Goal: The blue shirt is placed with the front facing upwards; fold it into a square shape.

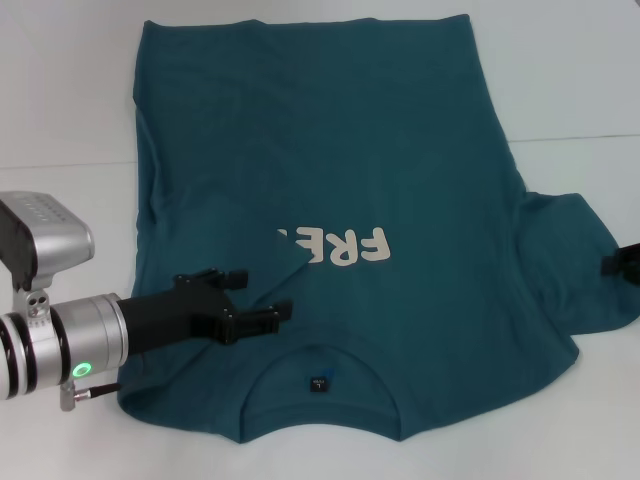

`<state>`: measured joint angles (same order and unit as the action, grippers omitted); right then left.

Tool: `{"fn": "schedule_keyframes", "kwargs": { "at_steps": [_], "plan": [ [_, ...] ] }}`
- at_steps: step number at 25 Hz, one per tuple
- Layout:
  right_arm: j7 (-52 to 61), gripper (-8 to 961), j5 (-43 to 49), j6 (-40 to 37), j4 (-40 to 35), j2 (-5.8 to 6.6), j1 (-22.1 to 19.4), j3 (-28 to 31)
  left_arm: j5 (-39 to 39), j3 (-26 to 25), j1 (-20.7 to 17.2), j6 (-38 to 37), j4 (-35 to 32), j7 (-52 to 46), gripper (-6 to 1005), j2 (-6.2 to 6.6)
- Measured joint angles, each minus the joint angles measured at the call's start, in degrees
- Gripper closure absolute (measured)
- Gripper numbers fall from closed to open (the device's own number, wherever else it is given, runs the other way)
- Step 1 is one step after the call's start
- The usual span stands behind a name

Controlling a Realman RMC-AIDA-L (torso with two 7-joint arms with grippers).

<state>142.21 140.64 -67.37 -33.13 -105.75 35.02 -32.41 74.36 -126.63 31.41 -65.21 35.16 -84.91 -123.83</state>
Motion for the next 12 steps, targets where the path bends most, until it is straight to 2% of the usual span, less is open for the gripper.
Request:
{"fn": "schedule_keyframes", "kwargs": {
  "at_steps": [2, 8, 12],
  "plan": [
    [-0.06, 508, 0.0, -0.82, -0.85, 0.02, -0.03, -0.01, 0.02, 0.03, 0.03, 0.0, 0.0, 0.01, 124, 0.0],
    [-0.02, 722, -0.01, -2.54, -1.99, 0.47, -0.1, -0.04, 0.21, -0.12, 0.06, 0.0, 0.07, 0.01, 124, 0.0],
    [0.1, 898, 0.02, -3.21, -2.35, 0.69, -0.51, -0.12, 0.25, -0.17, 0.06, 0.0, 0.07, 0.01, 124, 0.07]
  ]
}}
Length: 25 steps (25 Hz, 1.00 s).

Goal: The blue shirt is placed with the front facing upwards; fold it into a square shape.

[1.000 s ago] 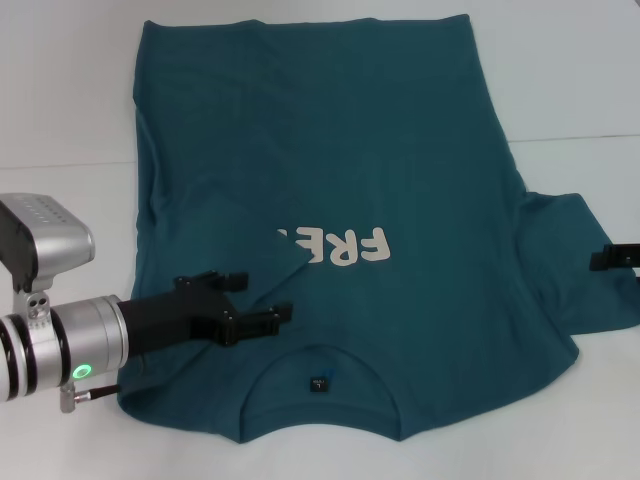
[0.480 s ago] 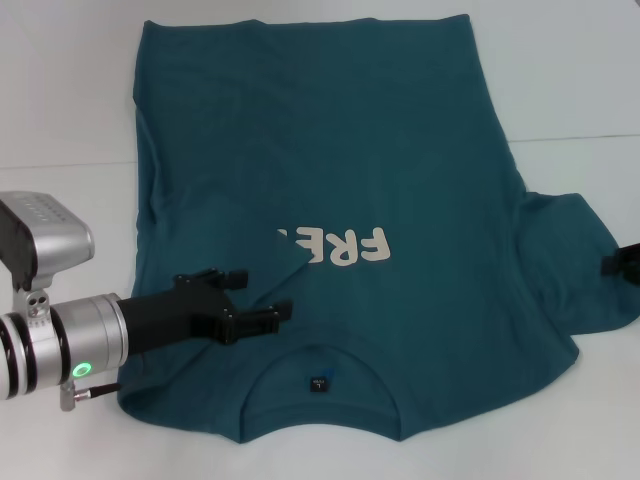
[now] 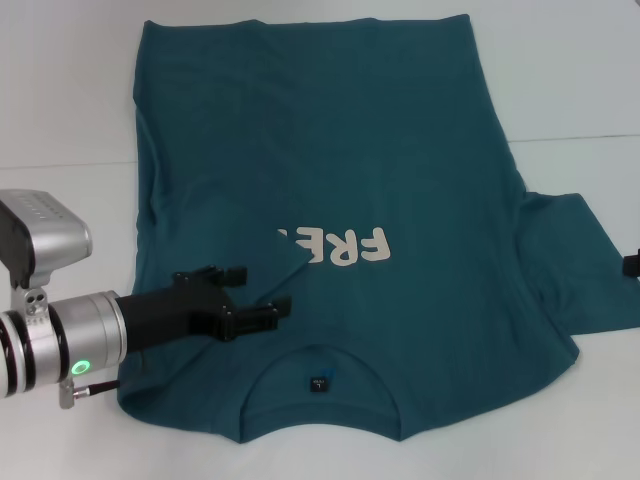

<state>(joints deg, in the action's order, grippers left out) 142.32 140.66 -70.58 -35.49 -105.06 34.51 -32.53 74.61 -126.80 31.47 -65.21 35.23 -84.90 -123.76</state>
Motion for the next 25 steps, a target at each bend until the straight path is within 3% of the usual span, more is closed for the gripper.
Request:
{"fn": "schedule_keyframes", "kwargs": {
  "at_steps": [1, 3, 8, 12, 17, 20, 25],
  "plan": [
    [0.09, 942, 0.05, -0.15, -0.01, 0.1, -0.09, 0.08, -0.01, 0.0, 0.0, 0.0, -0.02, 0.0, 124, -0.02],
    [0.4, 933, 0.05, -1.22, -0.04, 0.59, -0.18, 0.51, -0.15, 0.08, 0.0, 0.0, -0.03, 0.0, 123, -0.05],
    [2.97, 909, 0.67, -6.31, -0.13, 3.05, -0.26, 0.71, -0.31, 0.23, 0.0, 0.0, -0.07, -0.02, 123, -0.08],
    [3.7, 890, 3.33, -6.5, -0.05, 3.44, -0.46, 0.63, -0.33, 0.25, 0.0, 0.0, -0.07, -0.01, 123, -0.09],
    [3.69, 679, 5.55, -3.28, 0.32, 2.97, -0.55, 0.68, -0.35, 0.25, 0.0, 0.01, -0.5, 0.06, 123, -0.16],
    [3.69, 445, 6.73, -2.56, 0.41, 2.72, -0.29, 0.37, -0.35, 0.25, 0.0, 0.08, -0.61, 0.09, 123, -0.16],
    [3.7, 273, 7.49, -1.0, 0.47, 2.2, 0.07, 0.15, -0.41, 0.27, 0.0, 0.09, -0.79, 0.09, 123, -0.16]
  ]
}}
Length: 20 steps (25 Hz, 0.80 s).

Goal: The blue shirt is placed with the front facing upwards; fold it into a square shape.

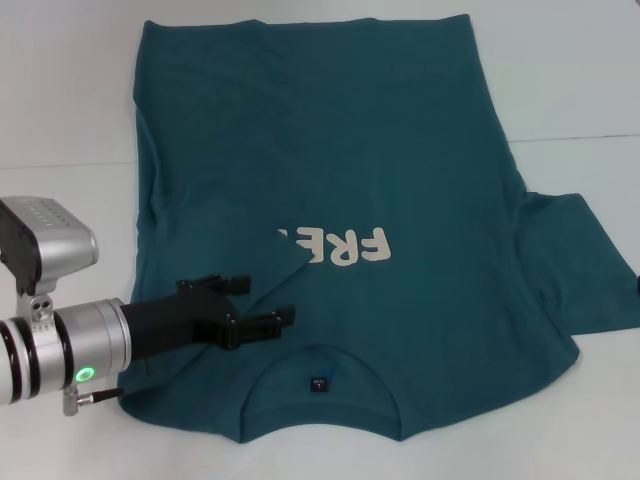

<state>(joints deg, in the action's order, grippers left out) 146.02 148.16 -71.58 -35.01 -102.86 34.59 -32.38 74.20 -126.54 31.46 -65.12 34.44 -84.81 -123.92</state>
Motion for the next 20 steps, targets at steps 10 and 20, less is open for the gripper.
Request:
{"fn": "schedule_keyframes", "kwargs": {
  "at_steps": [10, 20],
  "plan": [
    [-0.01, 108, 0.03, 2.3, 0.13, -1.76, 0.4, -0.15, -0.02, -0.08, 0.0, 0.0, 0.01, 0.0, 123, 0.09],
    [-0.49, 113, -0.73, 3.58, 2.31, -2.35, 0.91, 0.12, 0.03, -0.01, 0.0, 0.36, 0.01, 0.0, 123, 0.09]
  ]
}}
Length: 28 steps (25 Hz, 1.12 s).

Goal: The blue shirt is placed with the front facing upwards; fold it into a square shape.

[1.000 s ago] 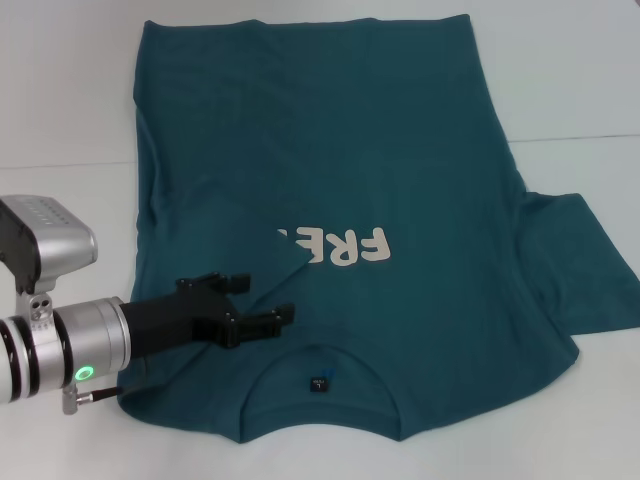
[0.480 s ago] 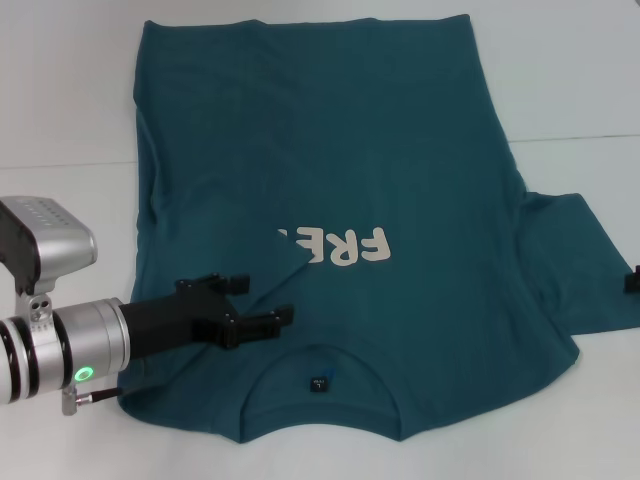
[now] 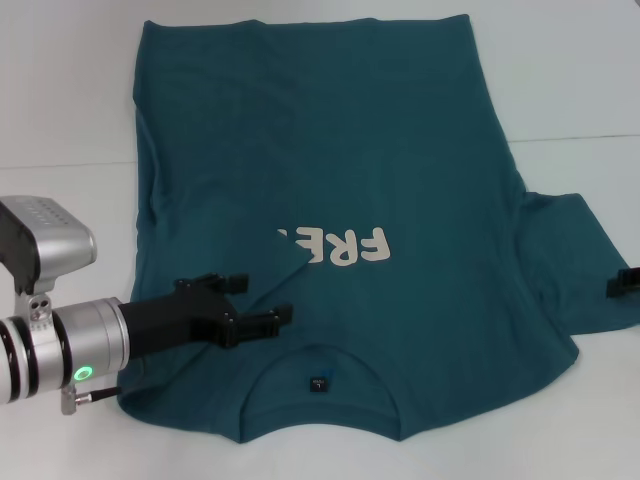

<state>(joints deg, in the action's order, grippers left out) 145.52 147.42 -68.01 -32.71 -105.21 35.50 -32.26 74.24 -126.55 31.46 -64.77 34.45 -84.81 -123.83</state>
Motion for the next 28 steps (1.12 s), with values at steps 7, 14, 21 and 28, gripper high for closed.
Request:
{"fn": "schedule_keyframes", "kwargs": {
  "at_steps": [7, 14, 21, 28],
  "plan": [
    [-0.61, 118, -6.46, 0.08, 0.28, 0.32, -0.85, 0.83, 0.03, 0.08, 0.0, 0.17, 0.0, 0.0, 123, 0.0],
    [-1.17, 117, -8.46, 0.76, 0.34, 0.46, -1.3, 1.24, 0.04, 0.08, 0.0, 0.17, 0.0, 0.01, 123, 0.0],
    [-1.43, 118, -8.55, 1.24, 0.94, 0.39, -1.28, 1.21, 0.11, 0.07, 0.0, 0.19, -0.16, 0.07, 123, 0.0],
    [-1.47, 118, -8.76, 0.26, 0.74, 0.98, -1.6, 1.75, 0.07, -0.06, 0.0, 0.3, -0.67, 0.15, 123, 0.0]
  ]
}}
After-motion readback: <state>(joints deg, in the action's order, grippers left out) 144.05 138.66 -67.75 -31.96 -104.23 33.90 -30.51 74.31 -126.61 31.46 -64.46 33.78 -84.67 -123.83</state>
